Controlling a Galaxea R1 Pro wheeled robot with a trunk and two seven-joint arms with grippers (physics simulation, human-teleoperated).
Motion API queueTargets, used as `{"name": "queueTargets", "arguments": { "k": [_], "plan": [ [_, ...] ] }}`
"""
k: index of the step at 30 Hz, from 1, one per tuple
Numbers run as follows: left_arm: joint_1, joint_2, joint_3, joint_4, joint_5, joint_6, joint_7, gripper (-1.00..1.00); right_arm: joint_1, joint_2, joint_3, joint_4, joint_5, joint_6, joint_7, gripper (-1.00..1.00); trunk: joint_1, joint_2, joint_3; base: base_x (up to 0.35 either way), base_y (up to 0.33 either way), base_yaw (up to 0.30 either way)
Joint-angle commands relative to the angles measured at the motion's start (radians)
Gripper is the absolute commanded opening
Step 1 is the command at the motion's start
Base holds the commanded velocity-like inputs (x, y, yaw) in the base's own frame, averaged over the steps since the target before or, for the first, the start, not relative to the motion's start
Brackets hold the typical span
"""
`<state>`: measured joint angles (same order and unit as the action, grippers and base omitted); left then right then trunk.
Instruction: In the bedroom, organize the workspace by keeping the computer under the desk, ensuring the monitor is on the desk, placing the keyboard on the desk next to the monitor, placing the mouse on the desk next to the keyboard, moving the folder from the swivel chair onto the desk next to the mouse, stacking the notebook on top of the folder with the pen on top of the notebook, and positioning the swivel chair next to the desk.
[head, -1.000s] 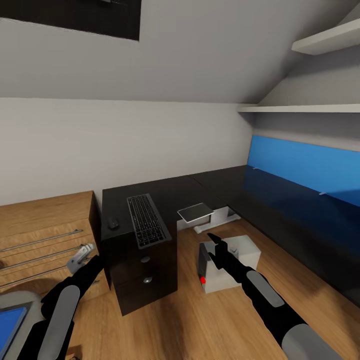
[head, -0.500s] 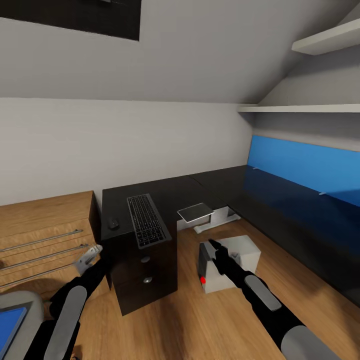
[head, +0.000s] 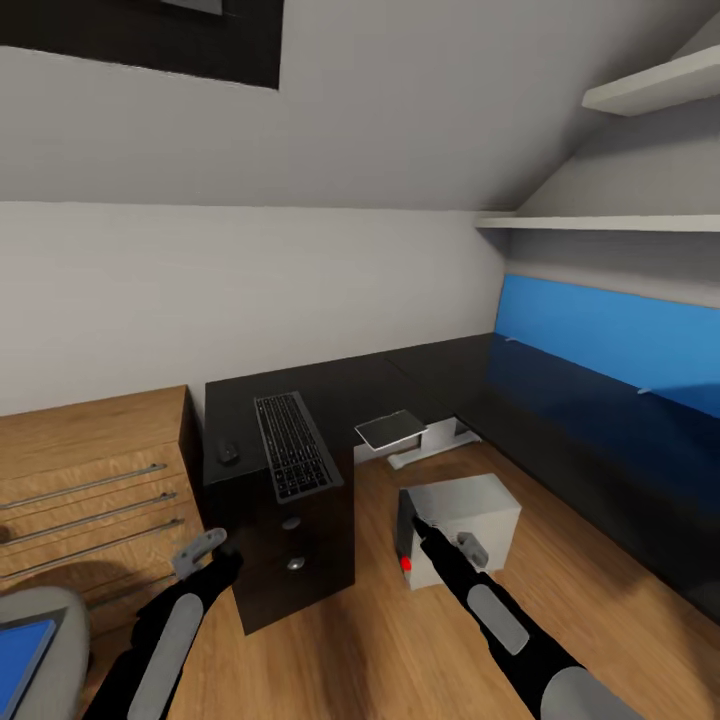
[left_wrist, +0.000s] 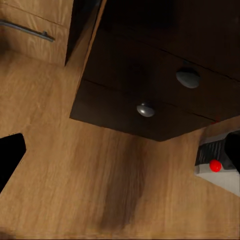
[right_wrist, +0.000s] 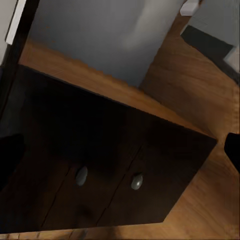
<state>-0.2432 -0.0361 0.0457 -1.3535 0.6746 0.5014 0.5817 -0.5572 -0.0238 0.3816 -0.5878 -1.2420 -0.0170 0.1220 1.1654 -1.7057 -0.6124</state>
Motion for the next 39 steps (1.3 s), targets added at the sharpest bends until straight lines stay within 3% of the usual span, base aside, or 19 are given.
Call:
{"name": "queueTargets", "arguments": {
  "k": [1, 2, 3, 8, 9, 10, 11, 14, 15, 17, 19, 21, 22, 24, 25, 27, 33, 39],
  "plan": [
    [-0.001, -0.001, -0.004, 0.013, 0.004, 0.002, 0.006, 1.00, -0.001, 0.001, 0.007, 0.016, 0.019, -0.016, 0.002, 1.00, -0.004, 0.007, 0.002, 0.000, 0.000, 0.000],
    [-0.001, -0.001, -0.025, 0.046, -0.006, 0.000, 0.006, 1.00, 0.001, 0.005, 0.009, 0.054, 0.092, -0.055, 0.002, 1.00, -0.008, 0.014, 0.005, 0.000, 0.000, 0.000],
    [-0.001, 0.000, -0.041, 0.069, -0.011, -0.002, 0.007, 1.00, 0.004, 0.007, 0.010, 0.078, 0.129, -0.075, 0.002, 1.00, -0.012, 0.021, 0.009, 0.000, 0.000, 0.000],
    [-0.001, -0.001, -0.074, 0.168, -0.022, -0.006, 0.008, 1.00, 0.018, 0.010, 0.013, 0.172, 0.187, -0.125, 0.003, 1.00, -0.031, 0.056, 0.024, 0.000, 0.000, 0.000],
    [-0.001, 0.000, -0.093, 0.213, -0.033, -0.008, 0.008, 1.00, 0.020, 0.012, 0.014, 0.208, 0.199, -0.149, 0.003, 1.00, -0.035, 0.063, 0.027, 0.000, 0.000, 0.000],
    [-0.001, 0.000, -0.149, 0.310, -0.075, -0.032, 0.006, 1.00, 0.023, 0.030, 0.016, 0.284, 0.243, -0.187, 0.002, 1.00, -0.039, 0.070, 0.030, 0.000, 0.000, 0.000],
    [-0.001, 0.000, -0.218, 0.414, -0.126, -0.123, 0.002, 1.00, 0.024, 0.048, 0.023, 0.373, 0.330, -0.216, 0.001, 1.00, -0.042, 0.077, 0.034, 0.000, 0.000, 0.000],
    [-0.001, -0.001, -0.266, 0.507, -0.150, -0.245, -0.003, 1.00, 0.025, 0.060, 0.028, 0.436, 0.430, -0.228, -0.004, 1.00, -0.054, 0.098, 0.043, 0.000, 0.000, 0.000],
    [-0.001, -0.001, -0.290, 0.577, -0.156, -0.311, -0.004, 1.00, 0.025, 0.066, 0.029, 0.469, 0.498, -0.233, -0.020, 1.00, -0.058, 0.105, 0.046, 0.000, 0.000, 0.000],
    [-0.001, -0.002, -0.324, 0.684, -0.162, -0.388, -0.005, 1.00, 0.025, 0.073, 0.029, 0.518, 0.586, -0.248, -0.052, 1.00, -0.065, 0.119, 0.052, 0.000, 0.000, 0.000],
    [-0.001, -0.003, -0.349, 0.769, -0.165, -0.434, -0.015, 1.00, 0.027, 0.080, 0.030, 0.554, 0.631, -0.277, -0.074, 1.00, -0.073, 0.133, 0.059, 0.000, 0.000, 0.000],
    [-0.001, -0.003, -0.360, 0.823, -0.165, -0.461, -0.030, 1.00, 0.029, 0.085, 0.030, 0.572, 0.649, -0.295, -0.082, 1.00, -0.081, 0.147, 0.065, 0.000, 0.000, 0.000],
    [-0.001, -0.004, -0.370, 0.904, -0.167, -0.514, -0.073, 1.00, 0.035, 0.095, 0.030, 0.589, 0.665, -0.313, -0.089, 1.00, -0.085, 0.154, 0.068, 0.000, 0.000, 0.000],
    [-0.001, -0.005, -0.375, 0.954, -0.168, -0.563, -0.108, 1.00, 0.041, 0.100, 0.030, 0.595, 0.672, -0.320, -0.092, 1.00, -0.092, 0.168, 0.074, 0.000, 0.000, 0.000],
    [-0.001, -0.009, -0.384, 1.019, -0.169, -0.647, -0.156, 1.00, 0.051, 0.105, 0.030, 0.600, 0.679, -0.330, -0.095, 1.00, -0.096, 0.175, 0.077, 0.000, 0.000, 0.000],
    [-0.001, -0.012, -0.393, 1.067, -0.169, -0.717, -0.186, 1.00, 0.064, 0.108, 0.030, 0.603, 0.688, -0.345, -0.094, 1.00, -0.104, 0.189, 0.084, 0.000, 0.000, 0.000],
    [-0.001, -0.018, -0.402, 1.111, -0.168, -0.776, -0.215, 1.00, 0.096, 0.109, 0.029, 0.606, 0.729, -0.389, -0.096, 1.00, -0.127, 0.231, 0.103, 0.000, 0.000, 0.000],
    [-0.001, -0.019, -0.448, 1.123, -0.168, -0.789, -0.230, 1.00, 0.111, 0.108, 0.028, 0.606, 0.747, -0.420, -0.096, 1.00, -0.150, 0.273, 0.121, 0.000, 0.000, 0.000]
  ]
}}
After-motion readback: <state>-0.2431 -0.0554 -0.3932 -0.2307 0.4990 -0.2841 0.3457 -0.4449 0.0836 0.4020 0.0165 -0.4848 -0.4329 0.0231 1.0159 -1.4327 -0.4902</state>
